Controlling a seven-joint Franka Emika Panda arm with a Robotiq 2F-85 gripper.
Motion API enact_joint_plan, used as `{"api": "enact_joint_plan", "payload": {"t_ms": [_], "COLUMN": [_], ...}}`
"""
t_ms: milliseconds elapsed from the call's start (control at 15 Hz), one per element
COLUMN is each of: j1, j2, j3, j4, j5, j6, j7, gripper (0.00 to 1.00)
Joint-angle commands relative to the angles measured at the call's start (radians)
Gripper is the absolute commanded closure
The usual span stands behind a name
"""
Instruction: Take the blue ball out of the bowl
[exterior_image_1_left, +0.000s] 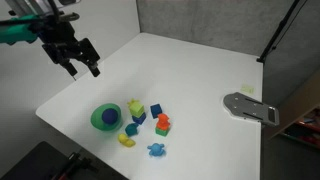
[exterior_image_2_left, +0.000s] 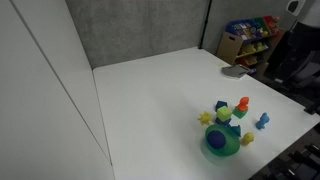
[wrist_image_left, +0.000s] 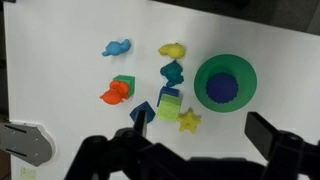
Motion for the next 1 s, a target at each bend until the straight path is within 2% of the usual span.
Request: {"api": "enact_joint_plan", "payload": {"t_ms": [0,267,600,733,933], "j1": [0.018,0.018,0.05,0.068,0.088], "j2": [0.002,0.002,0.055,0.066,0.09], "j3": [-0.017,-0.017,-0.029,-0.034,-0.036], "j4": [0.002,0.002,0.042,0.038,-0.003], "j5": [-0.007,-0.007,0.065,0.116,0.189], "j6": [-0.003,-0.003,0.012,0.072,0.235], "j7": [0.006,0.006,-0.011,-0.011,-0.013], "gripper": [0.0,0.0,0.0,0.0,0.0]}}
